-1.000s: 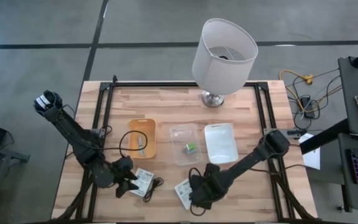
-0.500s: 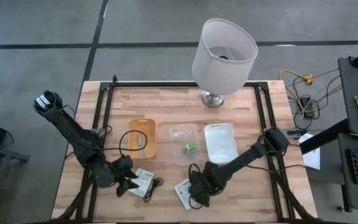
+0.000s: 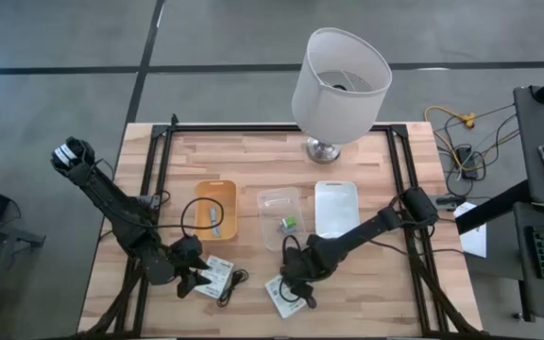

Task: Pick and place items into bin
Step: Put the white charger cable into the orange bin

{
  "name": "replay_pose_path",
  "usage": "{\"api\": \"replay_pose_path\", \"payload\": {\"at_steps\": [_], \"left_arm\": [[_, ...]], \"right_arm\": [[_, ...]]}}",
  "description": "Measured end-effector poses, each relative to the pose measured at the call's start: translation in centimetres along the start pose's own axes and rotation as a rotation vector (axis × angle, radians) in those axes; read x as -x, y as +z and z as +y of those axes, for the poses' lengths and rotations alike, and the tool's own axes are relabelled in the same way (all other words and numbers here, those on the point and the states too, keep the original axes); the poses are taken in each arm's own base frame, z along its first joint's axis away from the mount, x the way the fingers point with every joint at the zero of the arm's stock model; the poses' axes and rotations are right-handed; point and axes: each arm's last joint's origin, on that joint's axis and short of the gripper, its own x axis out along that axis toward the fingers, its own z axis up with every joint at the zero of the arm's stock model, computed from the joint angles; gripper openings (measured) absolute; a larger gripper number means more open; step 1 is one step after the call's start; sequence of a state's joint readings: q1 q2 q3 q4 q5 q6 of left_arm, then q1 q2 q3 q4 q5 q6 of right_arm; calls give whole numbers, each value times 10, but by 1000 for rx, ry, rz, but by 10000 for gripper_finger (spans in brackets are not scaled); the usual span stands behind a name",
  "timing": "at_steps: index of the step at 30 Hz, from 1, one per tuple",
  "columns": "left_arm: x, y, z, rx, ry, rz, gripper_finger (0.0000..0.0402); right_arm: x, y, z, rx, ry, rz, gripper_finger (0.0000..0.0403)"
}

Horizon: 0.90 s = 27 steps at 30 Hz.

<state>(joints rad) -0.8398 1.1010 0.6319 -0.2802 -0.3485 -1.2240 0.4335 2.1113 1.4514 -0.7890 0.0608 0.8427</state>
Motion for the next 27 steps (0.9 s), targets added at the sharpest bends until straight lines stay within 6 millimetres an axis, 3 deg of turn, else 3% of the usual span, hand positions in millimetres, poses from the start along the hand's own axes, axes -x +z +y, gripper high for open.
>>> {"api": "replay_pose_path", "payload": {"at_steps": [7, 14, 19, 23, 27], "left_arm": [[3, 2, -1, 6, -15, -5, 228], [17, 11, -3, 35, -36, -137, 228], [38, 22, -2, 70, -65, -288, 228], [54, 28, -4, 9, -110, -329, 228], [69, 31, -7, -47, -148, -328, 228]], "right_arm": [[22, -1, 3, -24, 17, 19, 25], [95, 15, -7, -242, 146, -242, 24], [136, 55, -25, -428, 381, -501, 24], [135, 93, -34, -504, 552, -645, 27], [116, 126, -42, -527, 683, -710, 29]]}}
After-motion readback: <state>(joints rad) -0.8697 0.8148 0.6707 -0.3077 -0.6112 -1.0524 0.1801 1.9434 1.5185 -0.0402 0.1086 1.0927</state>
